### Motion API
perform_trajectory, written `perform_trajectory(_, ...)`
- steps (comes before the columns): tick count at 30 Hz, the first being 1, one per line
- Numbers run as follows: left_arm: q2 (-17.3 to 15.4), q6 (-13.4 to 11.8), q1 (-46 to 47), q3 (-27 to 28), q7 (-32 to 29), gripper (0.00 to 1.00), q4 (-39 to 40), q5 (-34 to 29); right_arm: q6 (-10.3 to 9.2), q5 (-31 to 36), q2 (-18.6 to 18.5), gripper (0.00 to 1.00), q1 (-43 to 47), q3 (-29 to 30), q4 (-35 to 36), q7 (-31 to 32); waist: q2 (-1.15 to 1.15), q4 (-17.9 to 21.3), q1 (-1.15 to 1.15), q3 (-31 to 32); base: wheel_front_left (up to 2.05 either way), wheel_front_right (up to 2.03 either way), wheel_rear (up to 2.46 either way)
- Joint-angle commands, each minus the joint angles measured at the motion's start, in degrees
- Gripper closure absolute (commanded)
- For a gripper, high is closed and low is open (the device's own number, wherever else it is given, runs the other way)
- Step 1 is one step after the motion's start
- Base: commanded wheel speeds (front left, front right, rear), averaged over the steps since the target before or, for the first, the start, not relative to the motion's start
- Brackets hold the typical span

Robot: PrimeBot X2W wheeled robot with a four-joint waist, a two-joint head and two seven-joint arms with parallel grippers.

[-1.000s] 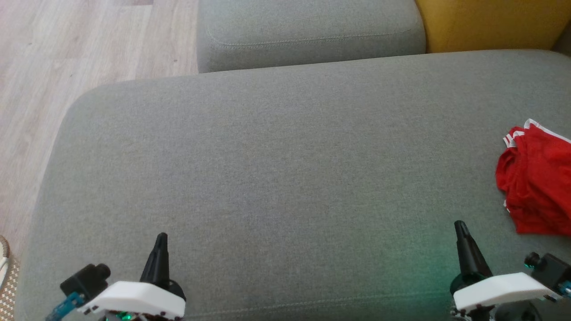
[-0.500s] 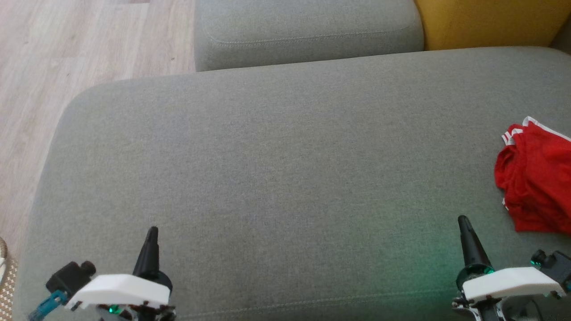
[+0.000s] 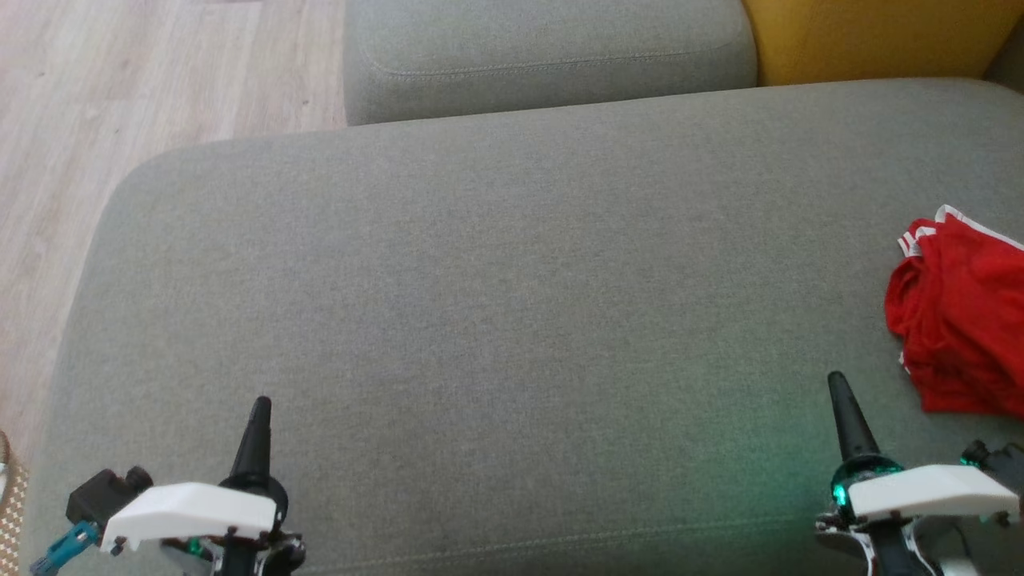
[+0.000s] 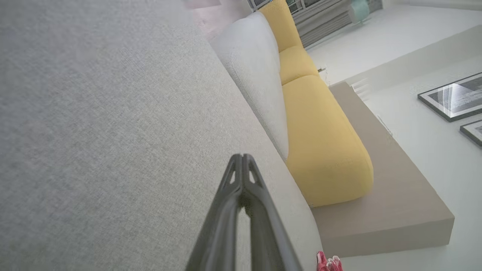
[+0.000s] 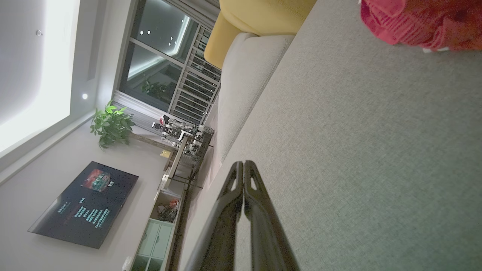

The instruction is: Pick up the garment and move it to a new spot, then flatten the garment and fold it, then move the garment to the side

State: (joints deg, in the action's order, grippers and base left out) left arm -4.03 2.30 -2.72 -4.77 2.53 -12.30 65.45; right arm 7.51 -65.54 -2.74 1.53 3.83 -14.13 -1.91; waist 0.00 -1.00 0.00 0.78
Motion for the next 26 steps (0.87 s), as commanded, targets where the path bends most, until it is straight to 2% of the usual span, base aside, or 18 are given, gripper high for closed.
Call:
perform_trajectory(1, -0.8, 0.5, 3.6, 1.8, -0.3, 1.00, 1.6, 1.2, -0.01, -1.2, -1.1, 1.00, -3.0, -0.5, 1.7, 0.5, 0.00, 0.0, 0.00, 0.0, 0.00, 0.00, 0.00)
perform_trajectory(26, -0.7, 3.4, 6.8, 6.2, -4.5, 1.00, -0.4, 18.6, -0.02, -18.0, -1.2, 1.00, -5.9, 0.6, 0.8, 4.7, 0.00, 0.6, 0.00, -0.6, 0.00, 0.00, 0.00)
